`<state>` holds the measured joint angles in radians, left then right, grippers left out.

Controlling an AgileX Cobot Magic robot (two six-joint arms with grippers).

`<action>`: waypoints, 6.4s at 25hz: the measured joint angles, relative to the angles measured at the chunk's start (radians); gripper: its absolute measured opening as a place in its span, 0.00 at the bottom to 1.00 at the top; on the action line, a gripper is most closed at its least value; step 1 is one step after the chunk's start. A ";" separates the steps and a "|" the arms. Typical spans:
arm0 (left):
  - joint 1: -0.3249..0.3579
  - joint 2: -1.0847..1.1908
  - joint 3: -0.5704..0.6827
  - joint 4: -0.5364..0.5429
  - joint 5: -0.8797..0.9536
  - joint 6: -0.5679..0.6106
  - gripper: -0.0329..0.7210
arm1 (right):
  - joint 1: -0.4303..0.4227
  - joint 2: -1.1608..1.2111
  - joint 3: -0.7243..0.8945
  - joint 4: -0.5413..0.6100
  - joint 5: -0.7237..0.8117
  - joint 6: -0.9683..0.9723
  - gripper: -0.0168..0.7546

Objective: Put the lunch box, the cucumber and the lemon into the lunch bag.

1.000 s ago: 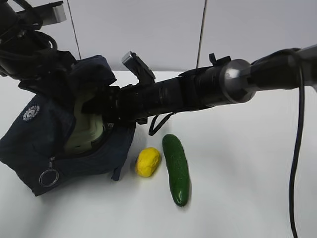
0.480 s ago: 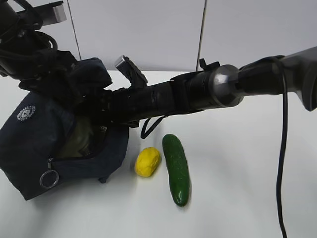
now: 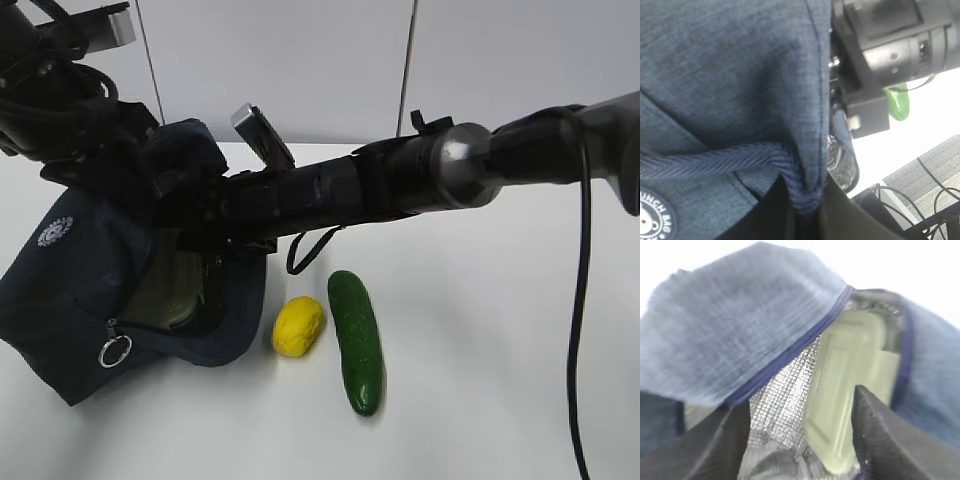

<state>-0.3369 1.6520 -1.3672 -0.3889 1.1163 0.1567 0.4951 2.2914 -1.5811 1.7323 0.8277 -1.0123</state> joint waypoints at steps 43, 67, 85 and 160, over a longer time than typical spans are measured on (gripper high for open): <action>0.000 0.000 0.000 0.026 0.029 0.002 0.04 | -0.152 -0.294 0.165 -1.225 0.155 0.767 0.64; 0.000 0.000 0.000 0.032 0.054 0.020 0.04 | -0.050 -0.171 0.167 -1.348 -0.003 0.965 0.58; 0.000 0.000 0.000 0.034 0.071 0.022 0.04 | -0.156 -0.295 0.084 -1.299 0.086 0.913 0.38; 0.000 0.000 0.000 0.040 0.097 0.027 0.04 | -0.177 -0.080 0.080 -0.215 0.202 0.104 0.67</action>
<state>-0.3369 1.6520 -1.3672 -0.3492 1.2131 0.1833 0.3178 2.2115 -1.5014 1.5173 1.0301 -0.9080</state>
